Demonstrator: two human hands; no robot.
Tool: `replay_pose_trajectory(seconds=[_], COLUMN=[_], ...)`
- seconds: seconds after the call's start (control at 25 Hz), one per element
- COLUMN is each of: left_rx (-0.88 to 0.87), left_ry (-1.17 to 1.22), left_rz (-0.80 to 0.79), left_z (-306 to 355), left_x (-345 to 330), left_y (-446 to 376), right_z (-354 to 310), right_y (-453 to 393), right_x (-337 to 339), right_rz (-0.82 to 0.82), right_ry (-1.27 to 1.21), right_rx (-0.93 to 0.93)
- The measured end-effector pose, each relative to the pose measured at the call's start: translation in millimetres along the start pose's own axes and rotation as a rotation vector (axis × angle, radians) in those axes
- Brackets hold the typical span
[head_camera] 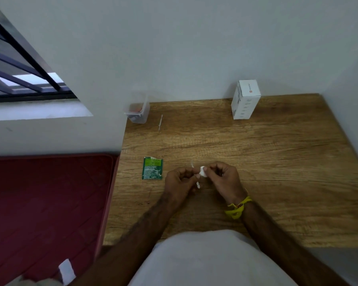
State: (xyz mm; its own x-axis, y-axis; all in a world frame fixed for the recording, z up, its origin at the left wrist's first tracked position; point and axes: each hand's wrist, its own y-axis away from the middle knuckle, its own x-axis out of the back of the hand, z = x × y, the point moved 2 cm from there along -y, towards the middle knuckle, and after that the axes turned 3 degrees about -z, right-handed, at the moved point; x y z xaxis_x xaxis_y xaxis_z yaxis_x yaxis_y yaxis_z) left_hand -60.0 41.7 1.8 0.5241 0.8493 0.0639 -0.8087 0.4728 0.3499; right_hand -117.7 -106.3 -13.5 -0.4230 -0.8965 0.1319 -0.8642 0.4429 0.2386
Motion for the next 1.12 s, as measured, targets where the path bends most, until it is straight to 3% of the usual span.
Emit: replay_pose_trajectory(seconds=[0.24,0.4,0.56,0.72,0.96,1.12], left_rx=[-0.017,0.023,0.005,-0.001,-0.067,-0.125], left_ry=[-0.009,-0.221,-0.205,-0.199,-0.34,-0.697], left_rz=[0.107,0.173,0.176,0.212,0.475,0.635], left_z=[2.9,-8.8,-12.4,-6.6,45.3,115.8], left_x=[18.8,22.2,20.4,22.4,71.7,134.2], left_y=[-2.4,-7.9,-8.4,-12.9,-48.8,-101.6], right_z=[-9.5,-16.1,-18.1,-21.4,-39.2,-39.3], right_y=[-31.0,-59.4,-80.8,-84.6,-102.4,-105.4], right_x=[-8.7,-25.5,-32.0,-42.8,-53.1,-52.1], right_rz=[0.054,0.025,0.022,0.126,0.236,0.224], right_ry=[0.029,0.139,0.17,0.227,0.284,0.32], right_rx=[0.01,0.035,-0.032,-0.097,-0.258,-0.287])
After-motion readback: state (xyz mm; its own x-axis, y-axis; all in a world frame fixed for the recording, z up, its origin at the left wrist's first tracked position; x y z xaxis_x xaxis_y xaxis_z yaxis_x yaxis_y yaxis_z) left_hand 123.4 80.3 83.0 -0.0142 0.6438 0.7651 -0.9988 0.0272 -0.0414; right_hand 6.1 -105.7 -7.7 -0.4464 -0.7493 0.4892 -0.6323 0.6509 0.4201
